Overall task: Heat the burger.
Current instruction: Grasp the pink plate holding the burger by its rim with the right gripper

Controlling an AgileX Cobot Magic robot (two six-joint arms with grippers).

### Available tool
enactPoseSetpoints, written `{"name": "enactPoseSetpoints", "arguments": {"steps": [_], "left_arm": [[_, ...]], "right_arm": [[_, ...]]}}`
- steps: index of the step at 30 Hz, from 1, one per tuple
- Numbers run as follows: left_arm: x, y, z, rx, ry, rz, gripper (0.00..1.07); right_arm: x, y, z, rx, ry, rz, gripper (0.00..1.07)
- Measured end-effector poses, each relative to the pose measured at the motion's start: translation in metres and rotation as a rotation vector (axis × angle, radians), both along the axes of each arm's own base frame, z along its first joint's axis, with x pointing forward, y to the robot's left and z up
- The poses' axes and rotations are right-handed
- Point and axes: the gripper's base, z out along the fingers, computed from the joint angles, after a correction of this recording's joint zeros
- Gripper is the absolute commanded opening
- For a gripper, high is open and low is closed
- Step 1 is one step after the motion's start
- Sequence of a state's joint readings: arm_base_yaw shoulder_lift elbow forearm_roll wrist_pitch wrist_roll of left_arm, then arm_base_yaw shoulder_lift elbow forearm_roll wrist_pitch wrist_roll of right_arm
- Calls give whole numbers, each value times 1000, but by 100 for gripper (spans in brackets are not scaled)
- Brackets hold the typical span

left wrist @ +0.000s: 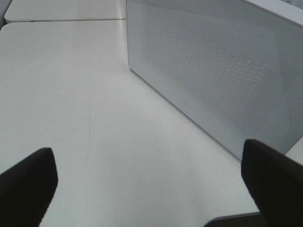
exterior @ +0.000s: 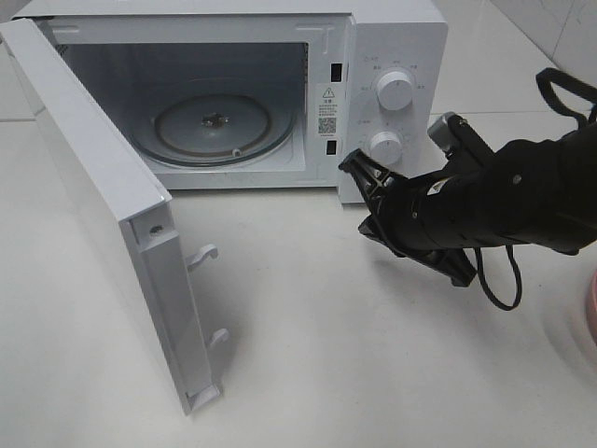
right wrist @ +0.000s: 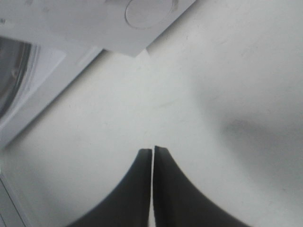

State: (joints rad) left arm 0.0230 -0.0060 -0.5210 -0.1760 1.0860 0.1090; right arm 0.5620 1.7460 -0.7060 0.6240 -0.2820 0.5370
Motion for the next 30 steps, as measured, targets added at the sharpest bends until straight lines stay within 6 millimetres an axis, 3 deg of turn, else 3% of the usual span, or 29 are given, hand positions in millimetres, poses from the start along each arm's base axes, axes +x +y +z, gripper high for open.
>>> {"name": "enactPoseSetpoints", "arguments": {"steps": [15,30], "left_arm": [[0,0,0,0,0,0,98],[0,0,0,0,0,0,98]], "right_arm": [[-38,-2,26,-334,65,661,8],[-73,-26,59,-520,171,905,16]]}}
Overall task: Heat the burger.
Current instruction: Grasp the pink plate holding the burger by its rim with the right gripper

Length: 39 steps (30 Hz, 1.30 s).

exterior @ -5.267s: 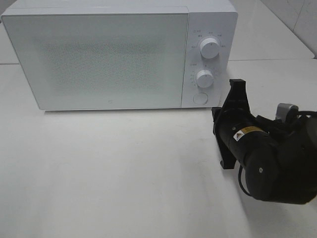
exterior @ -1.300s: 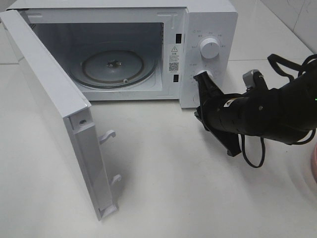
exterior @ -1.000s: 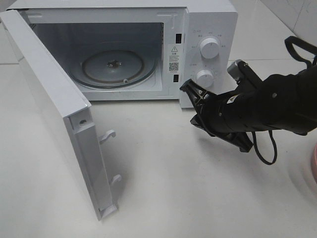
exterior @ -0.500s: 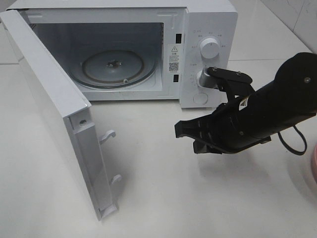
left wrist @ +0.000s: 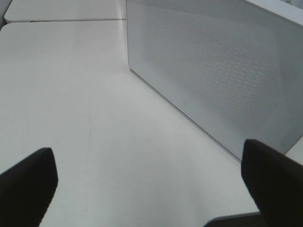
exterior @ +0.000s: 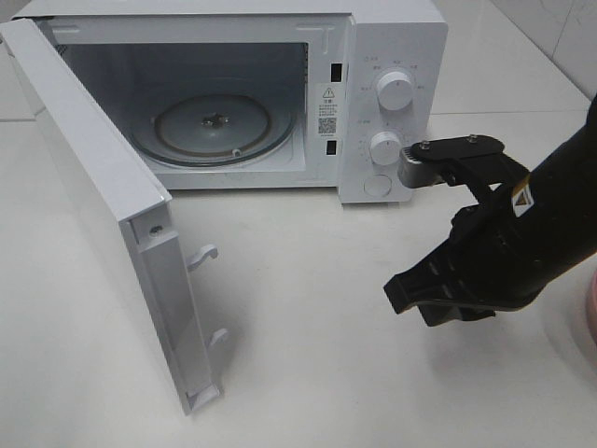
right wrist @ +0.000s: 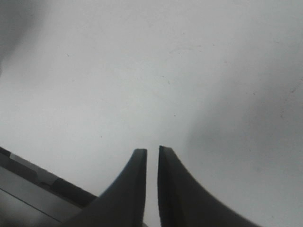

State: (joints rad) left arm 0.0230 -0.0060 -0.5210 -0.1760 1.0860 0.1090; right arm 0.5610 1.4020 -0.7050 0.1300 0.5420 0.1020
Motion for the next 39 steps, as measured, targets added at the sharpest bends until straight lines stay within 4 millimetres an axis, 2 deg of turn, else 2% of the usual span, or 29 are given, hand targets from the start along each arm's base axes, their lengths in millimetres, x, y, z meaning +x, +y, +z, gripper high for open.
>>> {"name": "enactPoseSetpoints", "arguments": {"steps": [2,4,5,6,7,8,9,10,11,12,13,14,16,27,30,32,39], "left_arm": [[0,0,0,0,0,0,98],[0,0,0,0,0,0,98],[0,0,0,0,0,0,98],[0,0,0,0,0,0,98],[0,0,0,0,0,0,98],[0,0,0,0,0,0,98],[0,0,0,0,0,0,98],[0,0,0,0,0,0,98],[0,0,0,0,0,0,98],[0,0,0,0,0,0,98],[0,0,0,0,0,0,98],[0,0,0,0,0,0,98],[0,0,0,0,0,0,98],[0,0,0,0,0,0,98],[0,0,0,0,0,0,98],[0,0,0,0,0,0,98],[0,0,0,0,0,0,98]], "right_arm": [[-2,-2,3,-10,-2,9,18],[-5,-9,10,-26,-7,12,31],[-5,-9,10,-26,-7,12,31],[-6,-15,14,-34,-11,-1,42],[-5,-18,15,-40,-13,-8,48],[-5,-18,15,-40,-13,-8,48],[-4,-25,17,-57,-15,-24,64],[-4,-25,17,-57,-15,-24,64],[-3,-33,18,-82,-13,-37,79],[-2,-36,18,-92,-8,-43,84],[-2,-36,18,-92,-8,-43,84],[-1,-43,18,-119,1,-54,92],[-1,-46,18,-128,8,-63,94],[7,-92,16,-242,56,-199,92],[8,-96,17,-249,56,-211,92],[10,-109,17,-276,56,-248,90],[14,-125,16,-289,47,-308,89]]}}
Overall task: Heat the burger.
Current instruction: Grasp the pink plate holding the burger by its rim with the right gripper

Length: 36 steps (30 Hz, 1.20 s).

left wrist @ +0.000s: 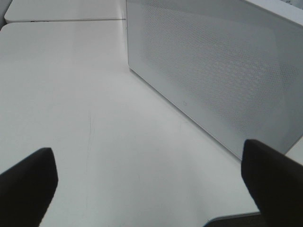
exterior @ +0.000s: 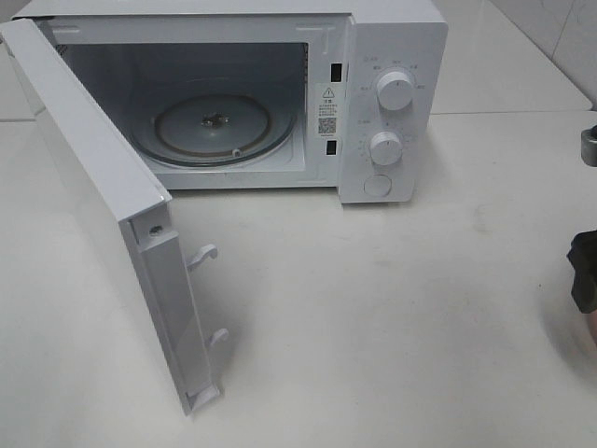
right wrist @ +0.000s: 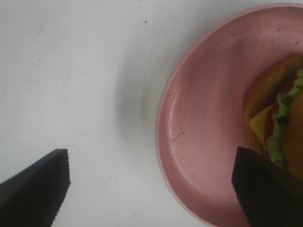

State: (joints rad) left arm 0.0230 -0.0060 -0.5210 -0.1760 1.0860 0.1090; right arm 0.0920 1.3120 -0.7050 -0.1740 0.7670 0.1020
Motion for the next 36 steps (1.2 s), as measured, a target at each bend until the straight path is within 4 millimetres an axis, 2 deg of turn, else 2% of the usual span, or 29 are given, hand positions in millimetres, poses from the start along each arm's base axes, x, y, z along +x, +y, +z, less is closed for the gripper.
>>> {"name": "enactPoseSetpoints", "arguments": {"steps": [8,9,12,14,20,26,35,36], "left_arm": [[0,0,0,0,0,0,98],[0,0,0,0,0,0,98],[0,0,0,0,0,0,98],[0,0,0,0,0,0,98],[0,0,0,0,0,0,98],[0,0,0,0,0,0,98],[0,0,0,0,0,0,98],[0,0,0,0,0,0,98]], "right_arm": [[14,-7,-22,-7,50,-23,87],[18,-7,-30,-7,66,-22,87],[19,-7,-33,-8,69,-18,86],[27,-9,-50,-18,97,-15,86],[35,-17,-70,-11,121,-51,84],[39,-26,-80,-2,114,-82,83],[43,-29,-95,1,137,-86,72],[43,-29,-96,2,138,-89,67]]}}
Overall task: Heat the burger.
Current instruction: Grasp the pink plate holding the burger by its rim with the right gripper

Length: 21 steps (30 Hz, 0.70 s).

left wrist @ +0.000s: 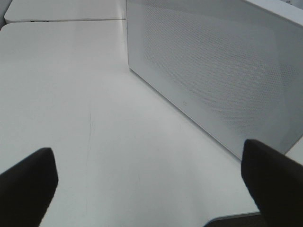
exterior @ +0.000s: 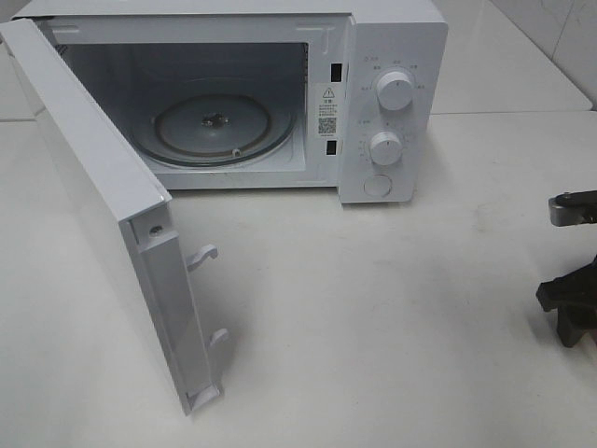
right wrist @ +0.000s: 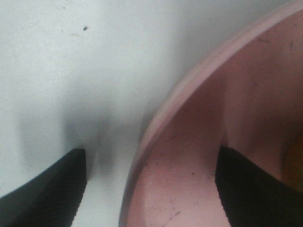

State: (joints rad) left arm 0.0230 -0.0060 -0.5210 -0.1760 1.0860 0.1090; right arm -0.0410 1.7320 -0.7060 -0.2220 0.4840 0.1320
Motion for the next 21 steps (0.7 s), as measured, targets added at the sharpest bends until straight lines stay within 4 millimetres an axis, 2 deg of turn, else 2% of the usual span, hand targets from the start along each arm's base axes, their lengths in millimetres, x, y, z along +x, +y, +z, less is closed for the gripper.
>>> {"name": "enactPoseSetpoints", "arguments": {"steps": [1,3,4,5,6,7,8,9,10,11,12,13,21], "left_arm": [[0,0,0,0,0,0,98],[0,0,0,0,0,0,98],[0,0,0,0,0,0,98],[0,0,0,0,0,0,98],[0,0,0,0,0,0,98],[0,0,0,0,0,0,98],[0,0,0,0,0,0,98],[0,0,0,0,0,0,98],[0,0,0,0,0,0,98],[0,0,0,0,0,0,98],[0,0,0,0,0,0,98],[0,0,0,0,0,0,98],[0,0,0,0,0,0,98]], "right_arm": [[0,0,0,0,0,0,67],[0,0,-1,0,1,-7,57],[0,0,-1,0,1,-7,57],[0,0,-2,1,6,-9,46],[0,0,-2,1,6,-10,41],[0,0,-2,1,6,-10,41],[0,-1,-2,-4,7,-13,27],[0,-1,-2,-4,7,-13,27],[0,-1,-2,-6,7,-22,11],[0,-1,-2,-6,10,-28,5],[0,-1,-2,-6,10,-28,5],[0,-1,-2,-8,10,-28,0],[0,-1,-1,-17,22,-33,0]]}}
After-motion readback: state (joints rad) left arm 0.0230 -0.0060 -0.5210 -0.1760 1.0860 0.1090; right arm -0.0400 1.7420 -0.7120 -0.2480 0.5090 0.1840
